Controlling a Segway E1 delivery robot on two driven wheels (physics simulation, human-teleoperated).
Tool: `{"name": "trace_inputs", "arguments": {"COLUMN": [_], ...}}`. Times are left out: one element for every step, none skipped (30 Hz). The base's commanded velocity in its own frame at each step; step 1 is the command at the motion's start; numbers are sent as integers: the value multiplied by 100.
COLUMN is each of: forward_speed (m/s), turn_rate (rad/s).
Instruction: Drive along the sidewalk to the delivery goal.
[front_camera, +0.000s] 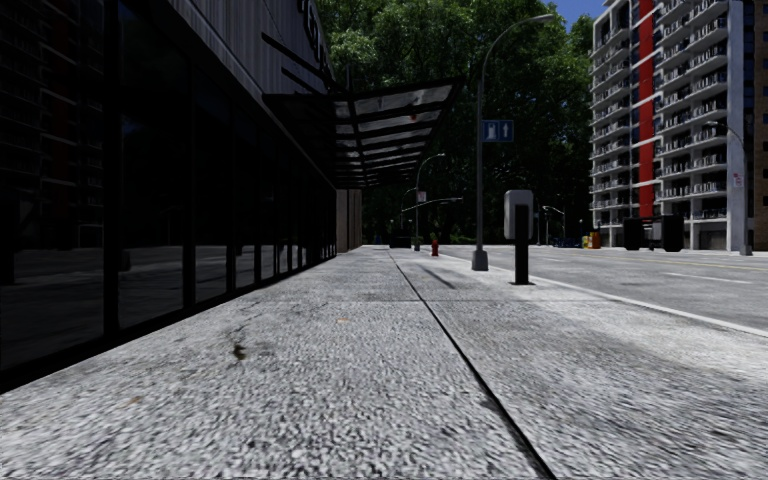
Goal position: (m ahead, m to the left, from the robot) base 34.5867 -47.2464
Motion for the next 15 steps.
{"name": "trace_inputs", "arguments": {"forward_speed": [200,200,200,200,200,200,200,200,200,200,200,200,200,200,200], "turn_rate": [0,0,0,0,0,0,0,0,0,0,0,0,0,0,0]}}
